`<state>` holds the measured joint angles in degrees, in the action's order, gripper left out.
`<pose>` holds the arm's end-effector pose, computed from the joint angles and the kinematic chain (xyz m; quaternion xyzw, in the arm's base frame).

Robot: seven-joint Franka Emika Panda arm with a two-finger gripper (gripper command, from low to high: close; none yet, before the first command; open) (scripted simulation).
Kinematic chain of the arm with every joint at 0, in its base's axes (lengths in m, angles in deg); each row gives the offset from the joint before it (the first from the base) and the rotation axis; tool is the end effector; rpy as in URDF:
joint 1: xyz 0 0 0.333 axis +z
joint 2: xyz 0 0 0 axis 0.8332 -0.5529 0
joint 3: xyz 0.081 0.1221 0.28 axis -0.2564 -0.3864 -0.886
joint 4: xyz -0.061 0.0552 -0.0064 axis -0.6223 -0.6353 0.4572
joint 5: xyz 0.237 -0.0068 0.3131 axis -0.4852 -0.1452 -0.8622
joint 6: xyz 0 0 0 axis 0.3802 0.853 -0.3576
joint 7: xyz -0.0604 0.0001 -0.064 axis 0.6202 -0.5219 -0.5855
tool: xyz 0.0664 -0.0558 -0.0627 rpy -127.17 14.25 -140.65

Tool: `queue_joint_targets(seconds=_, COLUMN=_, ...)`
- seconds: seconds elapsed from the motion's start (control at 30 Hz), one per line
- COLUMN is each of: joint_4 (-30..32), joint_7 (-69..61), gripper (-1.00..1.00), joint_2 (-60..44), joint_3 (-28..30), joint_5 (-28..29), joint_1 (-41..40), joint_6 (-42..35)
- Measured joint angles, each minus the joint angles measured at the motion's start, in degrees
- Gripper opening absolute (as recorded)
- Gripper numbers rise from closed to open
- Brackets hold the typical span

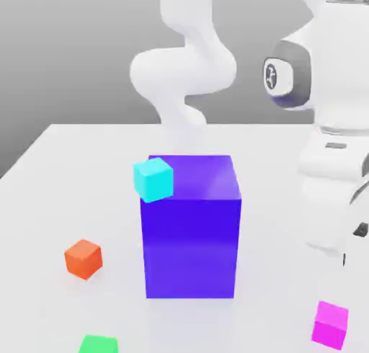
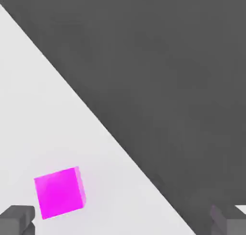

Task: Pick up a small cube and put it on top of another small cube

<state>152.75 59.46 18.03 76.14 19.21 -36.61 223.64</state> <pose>0.4842 0.2160 0.2773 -0.9942 -0.0897 -0.0532 0.0264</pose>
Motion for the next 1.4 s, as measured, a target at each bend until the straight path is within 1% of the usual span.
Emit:
queue_joint_targets(seconds=0.13, joint_4=0.2, joint_7=-2.2, gripper=0.0, joint_2=-8.3, joint_3=-0.8, joint_5=3.4, joint_1=2.0, joint_6=2.9)
queue_joint_targets(seconds=0.27, joint_4=-1.2, joint_7=-1.8, gripper=0.0, joint_2=-16.6, joint_3=0.2, joint_5=5.3, joint_1=3.3, joint_6=8.6)
queue_joint_targets(seconds=0.3, joint_4=-1.6, joint_7=-1.6, gripper=-1.0, joint_2=-18.4, joint_3=0.5, joint_5=5.5, joint_1=3.5, joint_6=10.0)
queue_joint_targets(seconds=0.53, joint_4=-1.6, joint_7=-1.5, gripper=-1.0, joint_2=-18.7, joint_3=0.5, joint_5=5.6, joint_1=3.6, joint_6=10.1)
queue_joint_targets(seconds=0.7, joint_4=0.0, joint_7=-2.7, gripper=-1.0, joint_2=-10.4, joint_3=-0.1, joint_5=3.9, joint_1=2.1, joint_6=3.5)
queue_joint_targets(seconds=1.1, joint_4=-2.9, joint_7=-3.3, gripper=-1.0, joint_2=-6.6, joint_3=14.4, joint_5=-4.3, joint_1=-16.2, joint_6=-3.7)
queue_joint_targets(seconds=1.17, joint_4=-4.1, joint_7=-4.1, gripper=-1.0, joint_2=-9.2, joint_3=15.9, joint_5=-6.6, joint_1=-19.4, joint_6=-2.3)
queue_joint_targets(seconds=1.23, joint_4=-4.7, joint_7=-5.2, gripper=-1.0, joint_2=-13.1, joint_3=15.3, joint_5=-8.5, joint_1=-21.4, joint_6=0.9)
queue_joint_targets(seconds=1.27, joint_4=-4.9, joint_7=-5.5, gripper=1.0, joint_2=-14.2, joint_3=15.2, joint_5=-9.0, joint_1=-21.7, joint_6=1.9)
queue_joint_targets(seconds=1.4, joint_4=-4.9, joint_7=-5.5, gripper=1.0, joint_2=-14.2, joint_3=15.1, joint_5=-9.0, joint_1=-21.7, joint_6=1.9)
